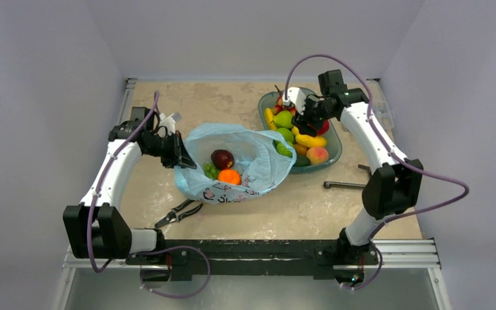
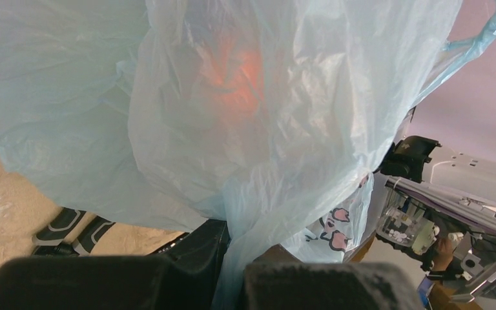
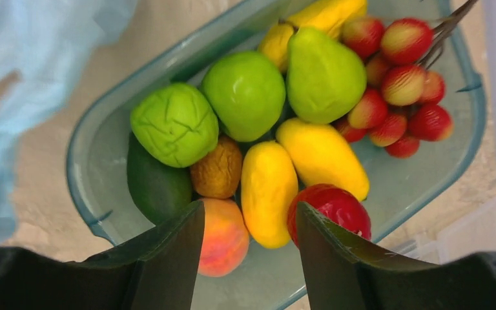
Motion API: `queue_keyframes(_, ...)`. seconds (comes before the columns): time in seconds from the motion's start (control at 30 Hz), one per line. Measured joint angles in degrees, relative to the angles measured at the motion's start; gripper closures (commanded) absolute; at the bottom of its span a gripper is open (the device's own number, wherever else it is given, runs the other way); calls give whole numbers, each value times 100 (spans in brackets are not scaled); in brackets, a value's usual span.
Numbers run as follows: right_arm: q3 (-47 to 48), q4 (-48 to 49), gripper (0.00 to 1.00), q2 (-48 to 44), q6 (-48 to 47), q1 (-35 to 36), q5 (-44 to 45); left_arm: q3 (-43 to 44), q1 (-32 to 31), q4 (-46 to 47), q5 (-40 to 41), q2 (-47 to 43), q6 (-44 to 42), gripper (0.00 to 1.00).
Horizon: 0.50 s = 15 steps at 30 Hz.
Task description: Place the fake fruits into the plastic bag and tie a complex knot
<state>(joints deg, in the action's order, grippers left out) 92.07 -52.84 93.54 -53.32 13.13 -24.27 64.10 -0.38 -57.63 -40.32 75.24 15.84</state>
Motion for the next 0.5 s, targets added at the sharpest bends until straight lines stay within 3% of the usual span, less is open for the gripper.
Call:
queue_keyframes(0.17,-90,-46,53,660,-538,-2,533,0,0,-2,-2,13,-2,100)
queue_keyframes(0.5,-68,33,55,1657,-940,0,1340,0,0,-2,-2,13,0,100)
